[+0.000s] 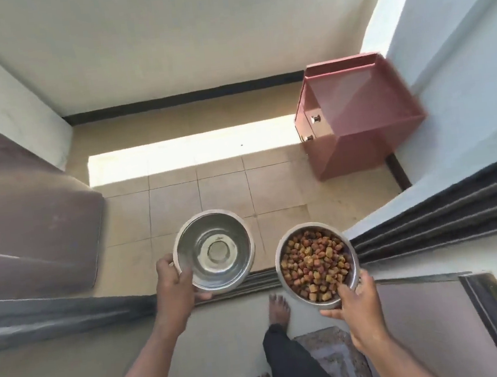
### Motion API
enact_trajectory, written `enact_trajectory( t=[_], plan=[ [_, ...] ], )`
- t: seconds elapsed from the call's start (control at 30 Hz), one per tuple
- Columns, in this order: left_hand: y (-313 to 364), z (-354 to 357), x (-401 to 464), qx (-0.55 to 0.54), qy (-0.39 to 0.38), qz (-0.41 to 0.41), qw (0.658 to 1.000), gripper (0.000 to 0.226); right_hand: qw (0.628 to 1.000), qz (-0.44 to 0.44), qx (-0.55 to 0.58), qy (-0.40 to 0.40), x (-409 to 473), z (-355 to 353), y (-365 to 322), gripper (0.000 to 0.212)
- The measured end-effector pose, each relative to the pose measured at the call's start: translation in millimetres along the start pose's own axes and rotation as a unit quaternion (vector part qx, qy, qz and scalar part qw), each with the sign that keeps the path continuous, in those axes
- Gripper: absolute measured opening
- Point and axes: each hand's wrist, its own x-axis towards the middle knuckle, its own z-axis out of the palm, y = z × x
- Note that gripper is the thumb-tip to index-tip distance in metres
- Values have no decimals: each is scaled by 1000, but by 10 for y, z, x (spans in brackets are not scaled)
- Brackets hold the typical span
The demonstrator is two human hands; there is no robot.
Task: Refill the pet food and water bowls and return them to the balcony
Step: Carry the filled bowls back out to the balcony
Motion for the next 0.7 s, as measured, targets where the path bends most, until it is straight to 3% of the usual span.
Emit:
enact_trajectory(
  t=[0.37, 0.7],
  plan=[
    [-1347, 843, 2212, 5, 44, -49, 998, 44, 997, 50, -14, -49, 2654, 1318, 818, 58],
    [-3166, 1773, 4075, -8, 57, -69, 996, 39, 997, 68, -10, -38, 4865, 2225, 2177, 53]
  ],
)
